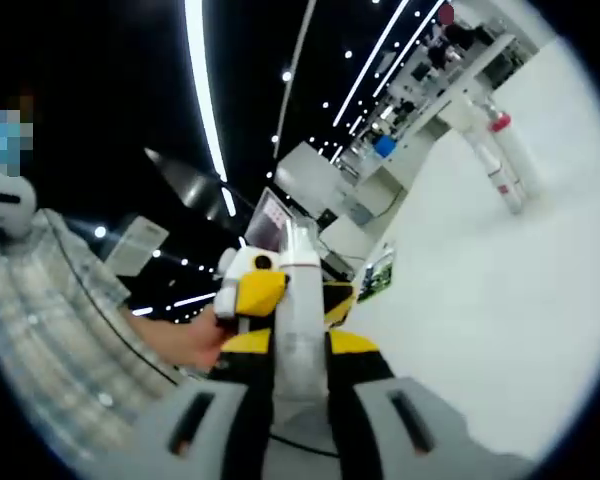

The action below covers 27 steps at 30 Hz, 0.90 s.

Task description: Arrange the skincare products in the storage area until every visible bottle or jar stands upright without overlapping.

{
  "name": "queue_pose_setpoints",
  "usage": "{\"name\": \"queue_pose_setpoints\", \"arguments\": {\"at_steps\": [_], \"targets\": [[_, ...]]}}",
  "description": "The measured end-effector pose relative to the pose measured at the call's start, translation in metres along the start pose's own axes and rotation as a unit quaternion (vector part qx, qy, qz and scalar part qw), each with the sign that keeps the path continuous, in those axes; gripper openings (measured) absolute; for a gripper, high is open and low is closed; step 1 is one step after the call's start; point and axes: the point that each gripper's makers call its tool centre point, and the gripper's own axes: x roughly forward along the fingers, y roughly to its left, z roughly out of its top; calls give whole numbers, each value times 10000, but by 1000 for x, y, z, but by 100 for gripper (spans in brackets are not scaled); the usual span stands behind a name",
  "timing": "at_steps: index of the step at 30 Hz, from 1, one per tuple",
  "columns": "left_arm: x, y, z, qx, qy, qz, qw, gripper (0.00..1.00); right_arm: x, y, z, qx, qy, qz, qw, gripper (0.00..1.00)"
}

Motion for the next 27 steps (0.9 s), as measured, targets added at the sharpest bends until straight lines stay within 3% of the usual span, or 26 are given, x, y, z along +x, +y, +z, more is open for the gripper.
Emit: {"name": "queue_pose_setpoints", "arguments": {"at_steps": [3,5,7,8,12,17,19,23,24,25,27], "targets": [[-2,4,-2,31,-18,169,9999,25,2,-2,-4,-114,147,-250,9995,18],[-3,10,-1,47,-30,335,9994,24,3,-9,-5,-564,319,-606,9961,19],[-4,18,1,-109,-89,553,9984,24,6,-14,-7,-934,570,-937,9896,19],[-6,29,4,-215,-210,857,9959,24,7,-17,-8,-1098,657,-1092,9858,19],[-14,47,10,-563,-452,1462,9866,24,12,-27,-5,-1567,887,-1667,9694,21],[-20,45,23,-501,-703,1663,9823,24,21,-28,-17,-2250,1481,-1943,9432,29],[-20,41,27,-547,-790,1663,9814,24,26,-27,-18,-2534,1552,-2039,9328,31],[-17,36,28,-548,-842,1740,9796,24,30,-27,-10,-2968,1570,-2329,9127,25],[-17,37,27,-535,-838,1768,9792,24,29,-29,-8,-3170,1625,-2450,9017,23],[-19,39,29,-668,-943,1801,9768,24,29,-30,-10,-3208,1720,-2456,8984,22],[-21,40,28,-684,-955,1833,9760,24,32,-29,-11,-3083,1688,-2444,9037,22]]}}
